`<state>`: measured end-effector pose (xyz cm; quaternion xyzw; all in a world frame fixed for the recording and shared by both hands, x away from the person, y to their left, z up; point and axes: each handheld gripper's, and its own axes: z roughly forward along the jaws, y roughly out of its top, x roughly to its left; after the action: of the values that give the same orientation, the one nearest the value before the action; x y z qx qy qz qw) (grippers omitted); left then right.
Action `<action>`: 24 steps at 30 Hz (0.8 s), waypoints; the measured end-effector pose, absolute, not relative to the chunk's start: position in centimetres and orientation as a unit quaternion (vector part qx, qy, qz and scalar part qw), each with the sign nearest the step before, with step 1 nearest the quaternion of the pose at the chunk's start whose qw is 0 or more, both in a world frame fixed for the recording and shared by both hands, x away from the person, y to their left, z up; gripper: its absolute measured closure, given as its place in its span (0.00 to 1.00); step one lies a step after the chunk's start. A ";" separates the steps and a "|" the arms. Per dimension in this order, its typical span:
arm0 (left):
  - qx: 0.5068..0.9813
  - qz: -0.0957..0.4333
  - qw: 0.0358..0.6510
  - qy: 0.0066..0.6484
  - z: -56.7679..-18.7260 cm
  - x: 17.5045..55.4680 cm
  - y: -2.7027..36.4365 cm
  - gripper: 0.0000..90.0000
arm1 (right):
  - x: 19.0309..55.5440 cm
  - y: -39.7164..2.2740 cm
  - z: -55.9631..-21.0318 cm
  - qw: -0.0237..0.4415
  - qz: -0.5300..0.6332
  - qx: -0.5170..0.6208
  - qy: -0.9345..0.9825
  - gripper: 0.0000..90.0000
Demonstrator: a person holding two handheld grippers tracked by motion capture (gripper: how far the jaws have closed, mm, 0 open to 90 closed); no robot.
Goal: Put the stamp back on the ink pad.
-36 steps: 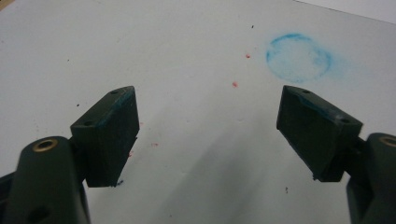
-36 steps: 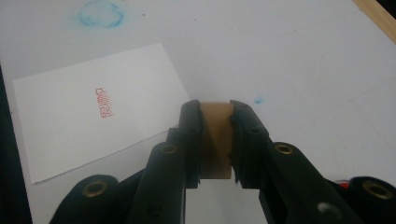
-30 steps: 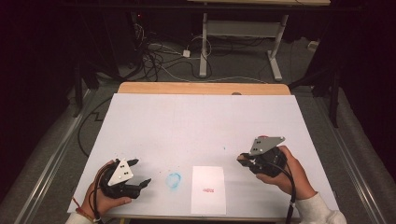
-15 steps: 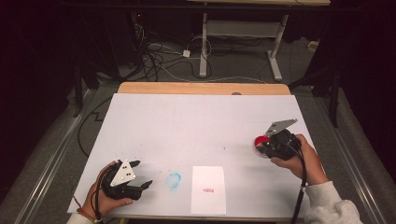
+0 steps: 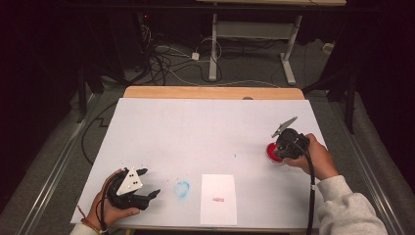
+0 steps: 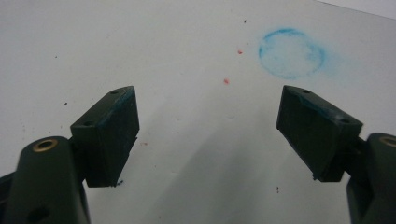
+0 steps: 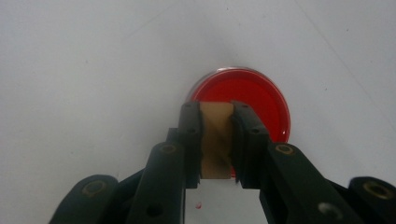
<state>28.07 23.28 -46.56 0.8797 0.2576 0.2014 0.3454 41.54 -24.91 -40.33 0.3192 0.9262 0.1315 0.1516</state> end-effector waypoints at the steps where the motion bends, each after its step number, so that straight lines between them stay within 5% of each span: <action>1: 0.880 0.201 0.345 0.257 -46.6 28.1 23.3 0.23 | 41.8 -24.9 -40.5 0.153 0.127 0.322 0.926 0.85; 24: 0.880 0.200 0.343 0.260 -46.7 28.1 23.3 0.23 | 43.0 -24.9 -41.4 0.142 0.096 0.327 0.929 0.85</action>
<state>28.14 23.30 -46.65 0.8802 0.2604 0.2001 0.3426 43.04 -24.92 -41.41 0.3272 0.9293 0.0961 0.1418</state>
